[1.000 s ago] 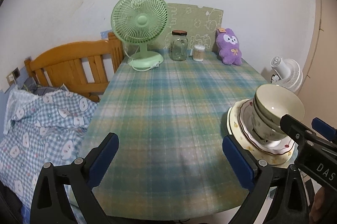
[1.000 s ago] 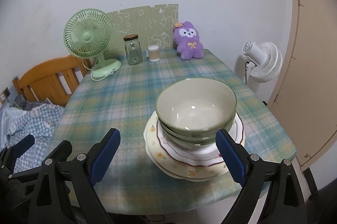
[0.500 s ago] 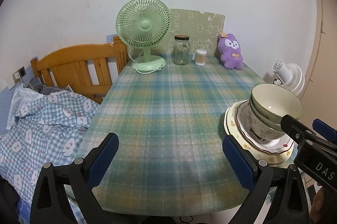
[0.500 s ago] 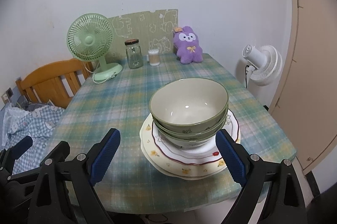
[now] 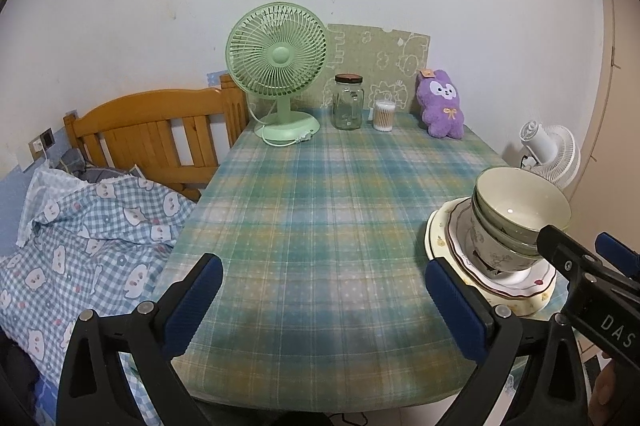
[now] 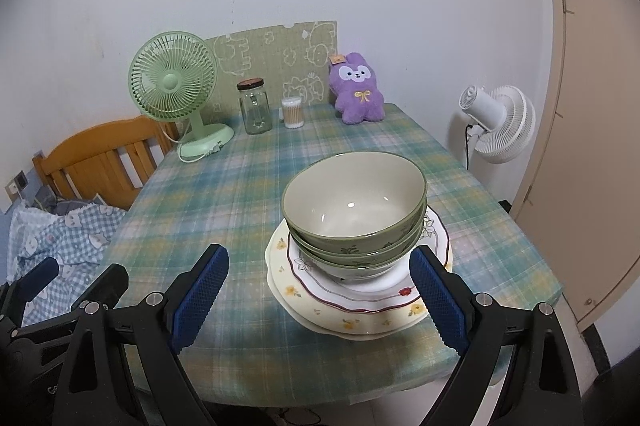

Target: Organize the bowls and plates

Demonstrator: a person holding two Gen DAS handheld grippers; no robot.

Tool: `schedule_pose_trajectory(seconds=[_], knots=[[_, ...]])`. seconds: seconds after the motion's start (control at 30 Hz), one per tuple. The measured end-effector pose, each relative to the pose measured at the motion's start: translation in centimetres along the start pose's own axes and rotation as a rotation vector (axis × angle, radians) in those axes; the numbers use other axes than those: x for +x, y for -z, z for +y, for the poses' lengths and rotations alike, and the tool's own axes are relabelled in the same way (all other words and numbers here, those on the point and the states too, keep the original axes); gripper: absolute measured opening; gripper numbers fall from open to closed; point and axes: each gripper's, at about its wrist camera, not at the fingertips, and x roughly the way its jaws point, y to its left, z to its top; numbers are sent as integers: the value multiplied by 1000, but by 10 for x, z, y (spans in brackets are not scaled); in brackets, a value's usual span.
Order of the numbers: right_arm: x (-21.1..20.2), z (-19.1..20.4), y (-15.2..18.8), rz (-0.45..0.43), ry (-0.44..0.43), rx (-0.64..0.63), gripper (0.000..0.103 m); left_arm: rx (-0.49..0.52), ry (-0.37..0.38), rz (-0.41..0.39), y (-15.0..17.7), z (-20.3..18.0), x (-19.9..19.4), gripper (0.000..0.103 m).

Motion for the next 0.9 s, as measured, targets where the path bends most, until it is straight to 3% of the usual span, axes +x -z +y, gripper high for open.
schedule_pose_trajectory(seconds=[0.9], knots=[[-5,-1,-3,14,-12,-2,94,-1,-21,-3,-3,-1,-9,103]])
